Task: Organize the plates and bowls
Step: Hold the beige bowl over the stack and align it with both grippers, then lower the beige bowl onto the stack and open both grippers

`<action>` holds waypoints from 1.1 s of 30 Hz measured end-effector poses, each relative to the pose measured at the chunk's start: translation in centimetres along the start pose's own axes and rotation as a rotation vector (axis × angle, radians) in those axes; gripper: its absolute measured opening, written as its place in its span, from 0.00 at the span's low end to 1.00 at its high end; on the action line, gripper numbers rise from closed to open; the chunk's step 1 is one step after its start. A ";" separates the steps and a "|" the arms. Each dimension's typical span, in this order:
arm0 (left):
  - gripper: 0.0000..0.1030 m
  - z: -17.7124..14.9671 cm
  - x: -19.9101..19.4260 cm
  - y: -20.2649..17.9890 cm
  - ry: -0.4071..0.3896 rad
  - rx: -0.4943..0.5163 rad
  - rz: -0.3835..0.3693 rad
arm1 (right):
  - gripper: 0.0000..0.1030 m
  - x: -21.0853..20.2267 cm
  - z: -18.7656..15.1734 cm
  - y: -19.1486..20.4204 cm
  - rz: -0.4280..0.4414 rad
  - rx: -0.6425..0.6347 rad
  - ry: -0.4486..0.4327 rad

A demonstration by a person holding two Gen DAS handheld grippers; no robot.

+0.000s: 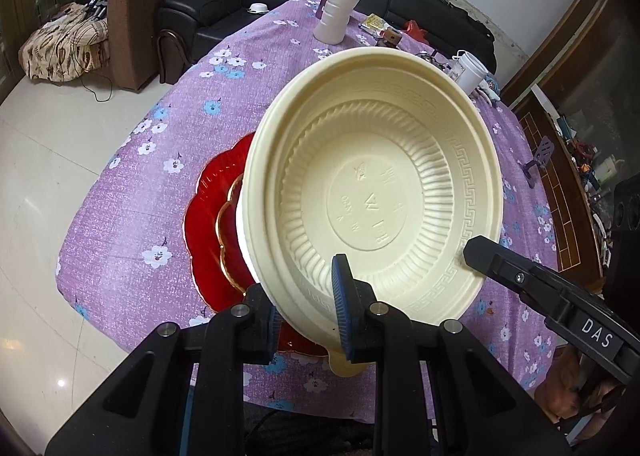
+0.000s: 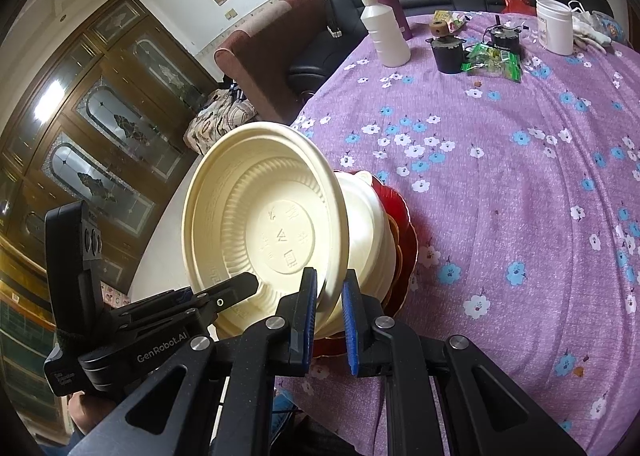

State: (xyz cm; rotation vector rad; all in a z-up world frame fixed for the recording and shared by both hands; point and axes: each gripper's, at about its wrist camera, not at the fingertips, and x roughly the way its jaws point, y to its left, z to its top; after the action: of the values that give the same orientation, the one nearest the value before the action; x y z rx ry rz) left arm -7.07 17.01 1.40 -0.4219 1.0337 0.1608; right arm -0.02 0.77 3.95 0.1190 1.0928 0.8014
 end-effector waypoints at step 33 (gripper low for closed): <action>0.66 0.3 0.5 0.1 -0.036 -0.045 0.070 | 0.22 0.5 1.0 -0.1 0.015 0.019 0.027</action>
State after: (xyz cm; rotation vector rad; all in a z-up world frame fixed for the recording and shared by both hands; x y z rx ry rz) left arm -6.56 17.19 1.08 -0.4226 1.0109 0.2535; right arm 0.92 1.33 4.02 0.1324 1.1259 0.8080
